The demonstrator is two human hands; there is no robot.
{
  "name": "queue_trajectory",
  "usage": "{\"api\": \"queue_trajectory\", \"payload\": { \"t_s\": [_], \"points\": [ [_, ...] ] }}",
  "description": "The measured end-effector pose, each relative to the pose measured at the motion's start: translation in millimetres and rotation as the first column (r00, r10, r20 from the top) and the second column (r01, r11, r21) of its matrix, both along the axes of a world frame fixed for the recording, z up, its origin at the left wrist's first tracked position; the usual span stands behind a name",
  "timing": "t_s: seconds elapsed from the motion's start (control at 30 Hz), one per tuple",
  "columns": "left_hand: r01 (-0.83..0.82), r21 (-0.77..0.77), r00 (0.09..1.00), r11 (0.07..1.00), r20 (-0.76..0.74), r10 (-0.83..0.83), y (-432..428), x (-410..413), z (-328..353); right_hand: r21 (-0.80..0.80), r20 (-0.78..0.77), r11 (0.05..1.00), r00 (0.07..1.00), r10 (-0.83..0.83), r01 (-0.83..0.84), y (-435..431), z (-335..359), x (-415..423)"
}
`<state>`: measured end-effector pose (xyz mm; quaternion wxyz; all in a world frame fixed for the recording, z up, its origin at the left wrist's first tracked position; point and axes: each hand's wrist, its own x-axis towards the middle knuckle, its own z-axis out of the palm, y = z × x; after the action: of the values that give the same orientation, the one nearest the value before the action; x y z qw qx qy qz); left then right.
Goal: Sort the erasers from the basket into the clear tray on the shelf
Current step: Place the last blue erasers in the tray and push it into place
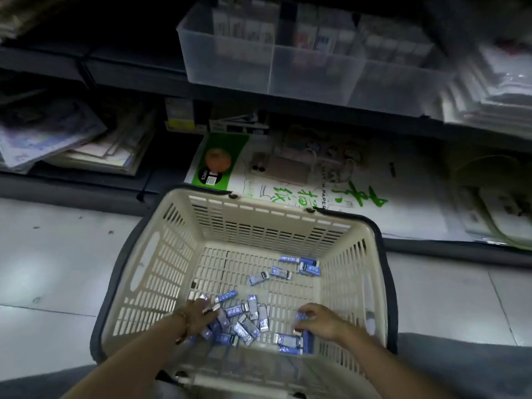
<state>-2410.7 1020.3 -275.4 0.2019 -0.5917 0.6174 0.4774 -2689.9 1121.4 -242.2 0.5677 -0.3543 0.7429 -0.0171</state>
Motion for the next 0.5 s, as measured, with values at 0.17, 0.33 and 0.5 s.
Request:
{"api": "queue_trajectory", "payload": {
  "t_s": [0.17,0.33,0.5],
  "points": [
    [-0.082,-0.013,0.996,0.997,-0.038,0.082,21.6,-13.5,-19.8,0.010,0.017,1.000,1.000,-0.020,0.019,-10.3,-25.1,-20.3],
    [-0.059,-0.135,0.998,0.989,-0.021,0.057,66.7,-22.6,-31.3,0.036,0.015,0.998,0.999,0.048,-0.049,-8.9,-40.1,-38.6],
    [0.050,-0.209,0.998,0.977,-0.013,-0.054,65.4,-19.1,-39.6,-0.033,-0.105,0.961,0.957,0.270,-0.275,19.7,-55.2,-22.3]
  ]
}}
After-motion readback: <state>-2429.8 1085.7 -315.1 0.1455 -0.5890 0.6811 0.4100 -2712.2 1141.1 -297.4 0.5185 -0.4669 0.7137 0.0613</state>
